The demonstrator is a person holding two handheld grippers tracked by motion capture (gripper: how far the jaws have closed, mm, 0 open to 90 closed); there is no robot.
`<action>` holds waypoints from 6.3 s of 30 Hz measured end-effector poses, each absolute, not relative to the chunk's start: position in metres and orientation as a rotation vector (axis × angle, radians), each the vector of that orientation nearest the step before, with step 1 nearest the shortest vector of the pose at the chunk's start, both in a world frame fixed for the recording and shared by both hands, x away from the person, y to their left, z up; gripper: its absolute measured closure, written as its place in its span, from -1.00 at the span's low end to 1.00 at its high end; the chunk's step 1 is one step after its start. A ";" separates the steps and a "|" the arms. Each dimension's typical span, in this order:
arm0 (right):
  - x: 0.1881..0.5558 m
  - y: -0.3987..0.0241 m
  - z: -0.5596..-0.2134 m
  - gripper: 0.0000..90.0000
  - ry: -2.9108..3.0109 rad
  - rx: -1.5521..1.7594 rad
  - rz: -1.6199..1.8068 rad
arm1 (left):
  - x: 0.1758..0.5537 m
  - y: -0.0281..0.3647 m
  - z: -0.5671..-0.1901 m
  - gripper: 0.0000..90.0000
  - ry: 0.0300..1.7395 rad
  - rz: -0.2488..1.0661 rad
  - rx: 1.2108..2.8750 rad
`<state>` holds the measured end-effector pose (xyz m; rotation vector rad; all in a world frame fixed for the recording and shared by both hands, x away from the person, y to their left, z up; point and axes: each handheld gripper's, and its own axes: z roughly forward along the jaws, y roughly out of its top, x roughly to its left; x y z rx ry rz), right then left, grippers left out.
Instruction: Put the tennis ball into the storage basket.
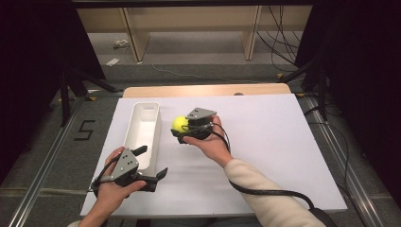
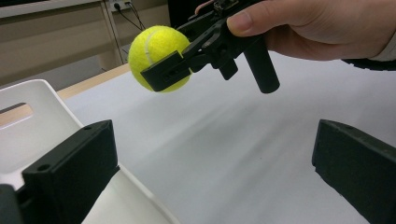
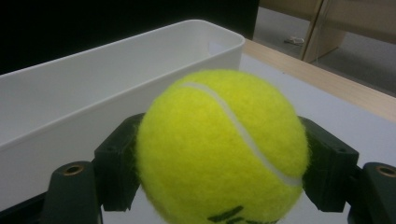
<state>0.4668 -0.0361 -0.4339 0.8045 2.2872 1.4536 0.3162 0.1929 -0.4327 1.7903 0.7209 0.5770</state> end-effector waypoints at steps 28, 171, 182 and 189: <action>0.465 -0.035 -0.429 -0.41 2.285 0.800 1.476 | 0.316 0.193 -0.432 -1.00 0.715 0.578 1.794; 0.466 -0.013 -0.411 -0.41 2.277 0.772 1.507 | 0.316 0.194 -0.432 -1.00 0.722 0.568 1.789; 0.466 -0.011 -0.412 -0.41 2.285 0.768 1.504 | 0.316 0.194 -0.432 -1.00 0.721 0.567 1.789; 0.466 -0.009 -0.411 -0.41 2.287 0.764 1.501 | 0.315 0.194 -0.432 -1.00 0.724 0.565 1.786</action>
